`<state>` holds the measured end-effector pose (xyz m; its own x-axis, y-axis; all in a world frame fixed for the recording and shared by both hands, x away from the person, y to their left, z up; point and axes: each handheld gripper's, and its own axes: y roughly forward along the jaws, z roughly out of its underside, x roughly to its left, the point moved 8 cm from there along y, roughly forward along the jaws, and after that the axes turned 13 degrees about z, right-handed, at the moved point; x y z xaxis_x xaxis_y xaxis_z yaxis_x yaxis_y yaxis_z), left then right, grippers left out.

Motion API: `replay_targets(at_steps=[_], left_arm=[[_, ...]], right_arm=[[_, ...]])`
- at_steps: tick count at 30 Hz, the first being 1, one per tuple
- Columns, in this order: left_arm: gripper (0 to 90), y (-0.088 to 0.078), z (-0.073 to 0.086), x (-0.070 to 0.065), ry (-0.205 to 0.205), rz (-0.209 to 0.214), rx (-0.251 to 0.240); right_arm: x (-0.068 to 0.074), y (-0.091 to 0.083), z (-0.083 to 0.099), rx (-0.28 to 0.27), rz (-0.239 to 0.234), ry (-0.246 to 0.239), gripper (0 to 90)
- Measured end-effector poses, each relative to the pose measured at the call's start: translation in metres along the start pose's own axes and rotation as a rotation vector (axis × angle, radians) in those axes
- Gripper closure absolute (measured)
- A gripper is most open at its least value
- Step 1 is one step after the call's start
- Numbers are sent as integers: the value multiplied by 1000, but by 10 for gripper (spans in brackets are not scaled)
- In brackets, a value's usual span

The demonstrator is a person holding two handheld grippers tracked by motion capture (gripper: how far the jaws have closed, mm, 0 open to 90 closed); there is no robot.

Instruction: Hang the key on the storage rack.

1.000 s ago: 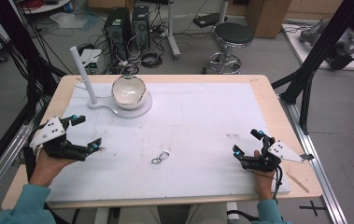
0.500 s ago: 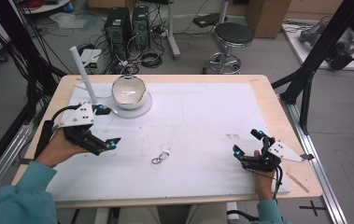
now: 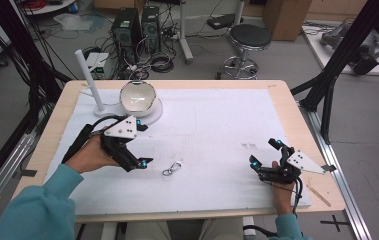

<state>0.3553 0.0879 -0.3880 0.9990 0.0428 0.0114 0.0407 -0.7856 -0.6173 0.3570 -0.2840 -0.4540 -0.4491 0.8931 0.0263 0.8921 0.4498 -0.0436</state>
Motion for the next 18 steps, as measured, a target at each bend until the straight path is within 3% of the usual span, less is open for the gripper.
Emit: replay_targets(at_steps=[4, 11, 16, 18], left_arm=[[18, 12, 1, -2, -5, 29, 29], [18, 37, 11, -5, -1, 83, 125], [18, 46, 11, -7, -1, 98, 145], [18, 51, 14, -7, 6, 104, 177]], right_arm=[[0, 0, 0, 0, 0, 0, 11], [-1, 0, 0, -3, 1, -3, 10], [-1, 0, 0, -3, 0, -3, 11], [-1, 0, 0, -3, 0, -3, 11]])
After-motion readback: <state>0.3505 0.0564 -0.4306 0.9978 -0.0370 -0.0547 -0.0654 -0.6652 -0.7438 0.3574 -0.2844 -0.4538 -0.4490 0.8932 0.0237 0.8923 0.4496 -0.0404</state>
